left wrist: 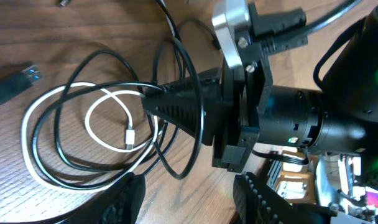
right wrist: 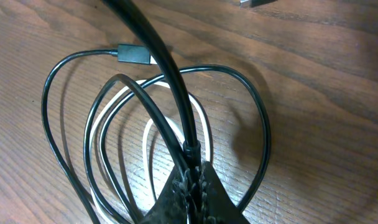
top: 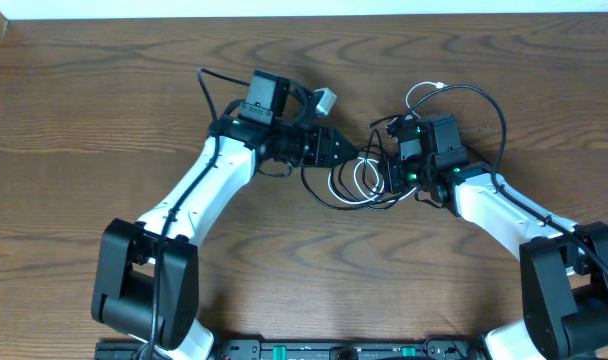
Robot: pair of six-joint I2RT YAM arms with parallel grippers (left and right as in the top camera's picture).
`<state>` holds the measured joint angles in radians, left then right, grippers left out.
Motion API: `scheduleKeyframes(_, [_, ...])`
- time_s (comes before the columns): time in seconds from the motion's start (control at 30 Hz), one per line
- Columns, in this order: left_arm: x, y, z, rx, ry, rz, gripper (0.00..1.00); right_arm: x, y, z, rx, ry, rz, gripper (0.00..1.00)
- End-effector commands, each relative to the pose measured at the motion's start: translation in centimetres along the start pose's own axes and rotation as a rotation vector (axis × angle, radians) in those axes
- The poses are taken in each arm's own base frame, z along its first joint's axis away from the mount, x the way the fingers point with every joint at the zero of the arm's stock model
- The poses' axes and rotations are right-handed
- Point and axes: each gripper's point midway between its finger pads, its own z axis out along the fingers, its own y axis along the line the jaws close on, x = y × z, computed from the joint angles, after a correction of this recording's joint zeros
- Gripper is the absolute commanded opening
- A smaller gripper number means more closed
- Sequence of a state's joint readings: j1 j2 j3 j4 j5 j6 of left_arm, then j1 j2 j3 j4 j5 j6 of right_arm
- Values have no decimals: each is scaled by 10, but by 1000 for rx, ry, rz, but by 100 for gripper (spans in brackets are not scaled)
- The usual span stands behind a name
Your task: Untangle cables
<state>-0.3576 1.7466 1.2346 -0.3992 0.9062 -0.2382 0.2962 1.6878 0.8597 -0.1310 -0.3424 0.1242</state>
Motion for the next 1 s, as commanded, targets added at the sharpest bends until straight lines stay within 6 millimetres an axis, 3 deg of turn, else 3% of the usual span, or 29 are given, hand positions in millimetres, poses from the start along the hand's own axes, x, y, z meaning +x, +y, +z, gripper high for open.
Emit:
scheduleKeyframes(0.0, [-2,3,9,-108,-18,63,51,1,8,1,-39,7,-19,1])
scheduleKeyframes(0.17, [-1,13,20,-250,-34,108,51,1,8,1,-38,7,-18,1])
scheduleKeyframes(0.5, [7,12,47,-324,-18,173,50,1,9,1,-42,8,-18,1])
scheduleKeyframes(0.53, [8,13,49,-325,-14,171,44,1,9,1,-41,8,-18,1])
scheduleKeyframes(0.6, [8,19,49,-352,-13,166,22,1,9,1,-41,8,-18,1])
scheduleKeyframes(0.63, [7,25,47,-386,-21,164,8,2,9,1,-40,10,-18,1])
scheduleKeyframes(0.77, [-3,50,24,-530,-68,139,7,14,-10,0,65,55,1,1])
scheduleKeyframes(0.9, [-16,58,-17,-570,-133,87,7,37,-70,-17,427,112,137,1])
scheduleKeyframes(0.97, [-22,57,-36,-577,-169,74,7,42,-82,-24,509,119,165,4])
